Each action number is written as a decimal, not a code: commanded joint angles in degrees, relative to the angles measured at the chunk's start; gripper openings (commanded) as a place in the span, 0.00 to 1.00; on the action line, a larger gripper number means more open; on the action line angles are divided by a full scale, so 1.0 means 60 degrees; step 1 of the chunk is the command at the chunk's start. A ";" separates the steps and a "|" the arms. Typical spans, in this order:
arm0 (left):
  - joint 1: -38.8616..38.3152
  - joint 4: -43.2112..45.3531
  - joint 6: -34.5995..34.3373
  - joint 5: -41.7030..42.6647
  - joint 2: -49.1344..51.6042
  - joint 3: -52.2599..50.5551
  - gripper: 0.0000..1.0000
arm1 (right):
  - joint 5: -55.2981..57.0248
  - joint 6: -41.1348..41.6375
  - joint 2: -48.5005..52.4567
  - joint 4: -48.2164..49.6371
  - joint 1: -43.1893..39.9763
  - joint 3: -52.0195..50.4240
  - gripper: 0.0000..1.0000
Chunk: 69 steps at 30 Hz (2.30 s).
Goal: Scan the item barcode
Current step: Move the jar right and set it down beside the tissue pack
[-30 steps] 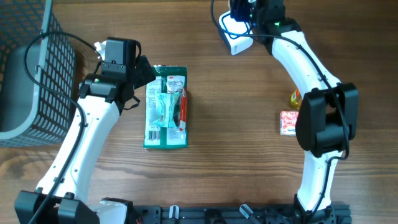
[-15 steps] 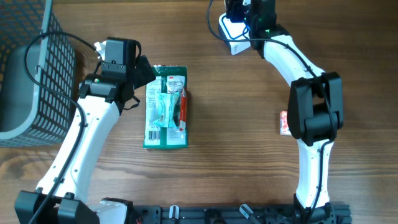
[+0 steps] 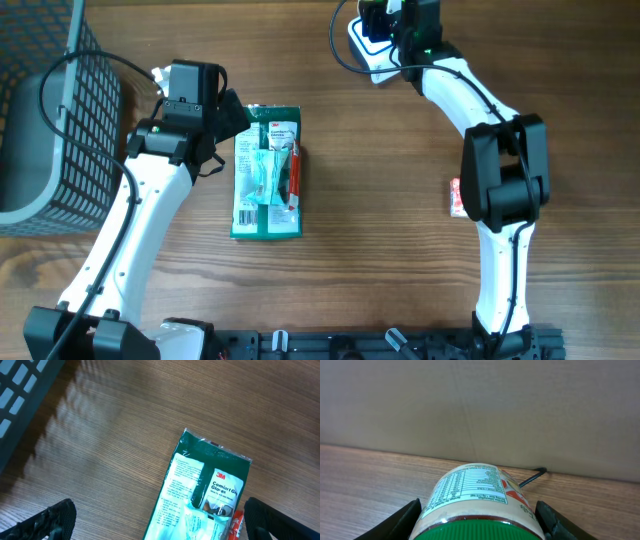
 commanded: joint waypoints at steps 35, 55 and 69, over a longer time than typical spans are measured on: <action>0.0044 0.0025 0.0149 0.0018 0.0044 -0.0025 1.00 | 0.0444 0.0583 -0.5202 -0.9949 -0.0040 -0.5566 0.42; 0.0044 0.0025 0.0149 0.0018 0.0044 -0.0025 1.00 | 0.0324 0.0659 -0.5195 -0.8499 -0.0029 -0.5457 0.80; 0.0044 0.0025 0.0146 0.0018 0.0044 -0.0025 1.00 | -0.0248 0.2076 -0.5195 -0.8812 0.2171 -0.5326 0.55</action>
